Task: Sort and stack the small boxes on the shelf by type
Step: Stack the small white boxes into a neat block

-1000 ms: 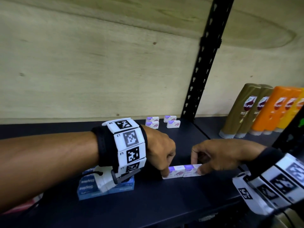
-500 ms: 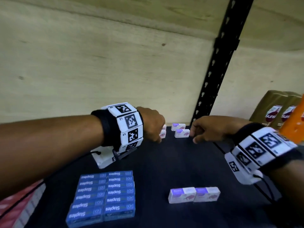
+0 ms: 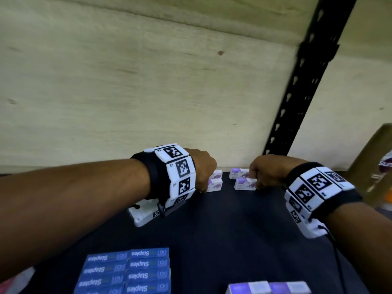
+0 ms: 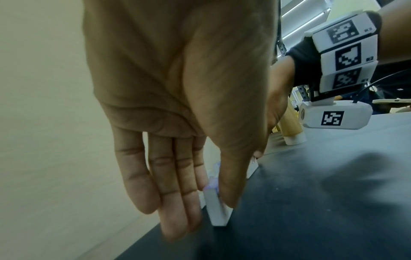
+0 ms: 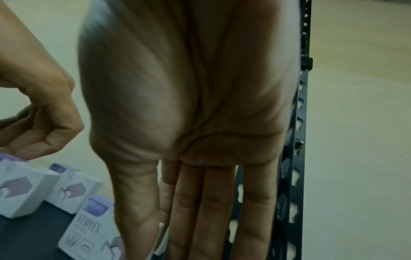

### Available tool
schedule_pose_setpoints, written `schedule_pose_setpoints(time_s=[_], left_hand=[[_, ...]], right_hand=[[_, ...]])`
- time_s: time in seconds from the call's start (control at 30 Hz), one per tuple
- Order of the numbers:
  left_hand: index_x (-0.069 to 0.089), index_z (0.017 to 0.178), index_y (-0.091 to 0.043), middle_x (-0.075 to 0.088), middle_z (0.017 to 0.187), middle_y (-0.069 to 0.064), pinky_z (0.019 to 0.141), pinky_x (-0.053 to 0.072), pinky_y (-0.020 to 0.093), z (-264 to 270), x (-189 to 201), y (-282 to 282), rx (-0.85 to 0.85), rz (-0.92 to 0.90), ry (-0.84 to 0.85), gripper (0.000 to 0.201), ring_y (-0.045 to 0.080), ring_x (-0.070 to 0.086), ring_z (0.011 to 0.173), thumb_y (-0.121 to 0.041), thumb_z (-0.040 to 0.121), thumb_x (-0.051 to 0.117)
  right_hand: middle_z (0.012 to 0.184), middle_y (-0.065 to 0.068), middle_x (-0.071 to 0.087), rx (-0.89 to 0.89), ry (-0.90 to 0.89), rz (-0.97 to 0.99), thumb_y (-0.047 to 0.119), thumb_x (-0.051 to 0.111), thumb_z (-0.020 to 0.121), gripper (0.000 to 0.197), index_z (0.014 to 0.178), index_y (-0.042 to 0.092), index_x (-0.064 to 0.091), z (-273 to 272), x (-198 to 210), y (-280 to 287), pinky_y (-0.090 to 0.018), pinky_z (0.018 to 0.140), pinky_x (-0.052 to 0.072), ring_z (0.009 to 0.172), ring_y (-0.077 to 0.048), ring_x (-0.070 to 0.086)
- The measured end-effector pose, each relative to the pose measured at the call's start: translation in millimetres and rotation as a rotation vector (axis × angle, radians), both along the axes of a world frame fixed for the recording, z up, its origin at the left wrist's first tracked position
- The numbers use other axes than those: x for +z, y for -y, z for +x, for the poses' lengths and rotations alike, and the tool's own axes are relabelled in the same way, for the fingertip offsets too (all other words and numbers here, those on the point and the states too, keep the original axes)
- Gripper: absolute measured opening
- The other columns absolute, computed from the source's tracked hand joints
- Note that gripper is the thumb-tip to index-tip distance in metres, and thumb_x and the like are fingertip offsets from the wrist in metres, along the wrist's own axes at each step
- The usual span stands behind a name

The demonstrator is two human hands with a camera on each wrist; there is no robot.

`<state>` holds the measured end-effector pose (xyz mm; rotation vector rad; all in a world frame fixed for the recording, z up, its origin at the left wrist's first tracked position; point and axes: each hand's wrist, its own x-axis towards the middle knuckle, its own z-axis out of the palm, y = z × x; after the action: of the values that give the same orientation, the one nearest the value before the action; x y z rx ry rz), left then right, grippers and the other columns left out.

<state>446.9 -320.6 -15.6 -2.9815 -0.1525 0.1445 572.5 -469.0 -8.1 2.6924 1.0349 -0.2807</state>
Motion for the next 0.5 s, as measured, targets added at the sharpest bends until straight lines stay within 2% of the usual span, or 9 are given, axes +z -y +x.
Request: schedule_pose_setpoints(time_s=[0.07,0.1,0.13,0.2,0.27,0.37,0.5], left_hand=[[0.032,0.065,-0.025,0.043,0.074,-0.005,0.045,0.027,0.014,3.0,-2.9,1.0,0.006,-0.008,-0.02,0.041,0.01,0.041,0.061,-0.025,0.092,0.063],[0.037,0.064,-0.024,0.042,0.07,-0.005,0.041,0.027,0.014,2.9,-2.8,2.9,0.023,-0.005,-0.042,0.038,0.009,0.039,0.056,-0.024,0.091,0.063],[0.045,0.067,-0.02,0.045,0.07,-0.003,0.039,0.028,0.016,1.8,-1.1,5.3,0.035,0.001,-0.073,0.031,0.01,0.042,0.056,-0.025,0.09,0.064],[0.058,0.083,-0.015,0.052,0.079,-0.002,0.047,0.034,0.022,-2.1,3.5,10.7,0.034,0.003,-0.142,0.019,0.016,0.051,0.068,-0.031,0.089,0.066],[0.061,0.094,-0.015,0.054,0.083,-0.003,0.053,0.039,0.022,-8.3,7.7,15.7,0.009,-0.024,-0.183,0.023,0.016,0.053,0.072,-0.035,0.087,0.068],[0.065,0.098,-0.012,0.054,0.081,-0.002,0.044,0.038,0.018,-22.6,8.7,25.7,-0.049,-0.07,-0.221,0.027,0.01,0.047,0.062,-0.036,0.086,0.07],[0.066,0.107,-0.007,0.058,0.088,-0.001,0.04,0.034,0.014,-47.9,9.9,45.4,-0.13,-0.053,-0.272,0.035,0.008,0.042,0.059,-0.037,0.089,0.067]], right_hand=[[0.099,0.003,0.063,0.002,0.01,-0.011,0.021,0.071,0.088,0.026,0.113,0.014,0.068,-1.3,-0.5,0.3,-0.024,0.076,0.042,0.094,-0.017,0.058],[0.1,0.0,0.067,0.002,0.011,-0.019,0.021,0.071,0.088,0.025,0.111,0.013,0.069,-2.4,-0.4,0.8,-0.025,0.076,0.044,0.095,-0.019,0.061],[0.101,-0.002,0.07,0.003,0.009,-0.031,0.021,0.071,0.087,0.023,0.108,0.012,0.07,-3.9,-0.1,2.3,-0.027,0.076,0.046,0.094,-0.02,0.063],[0.098,-0.005,0.075,0.001,-0.015,-0.043,0.022,0.072,0.084,0.02,0.1,0.01,0.071,-7.2,0.7,6.2,-0.027,0.074,0.049,0.086,-0.018,0.065],[0.09,-0.004,0.076,-0.001,-0.051,-0.055,0.022,0.073,0.082,0.015,0.093,0.012,0.072,-11.5,1.7,11.0,-0.027,0.073,0.05,0.077,-0.016,0.064],[0.087,-0.001,0.077,-0.019,-0.116,-0.063,0.023,0.077,0.08,0.01,0.087,0.019,0.071,-22.8,3.9,21.8,-0.029,0.079,0.054,0.074,-0.012,0.067],[0.093,-0.005,0.077,-0.022,-0.212,-0.108,0.021,0.08,0.079,0.013,0.081,0.023,0.067,-44.1,7.2,36.2,-0.035,0.086,0.056,0.079,-0.014,0.069]])
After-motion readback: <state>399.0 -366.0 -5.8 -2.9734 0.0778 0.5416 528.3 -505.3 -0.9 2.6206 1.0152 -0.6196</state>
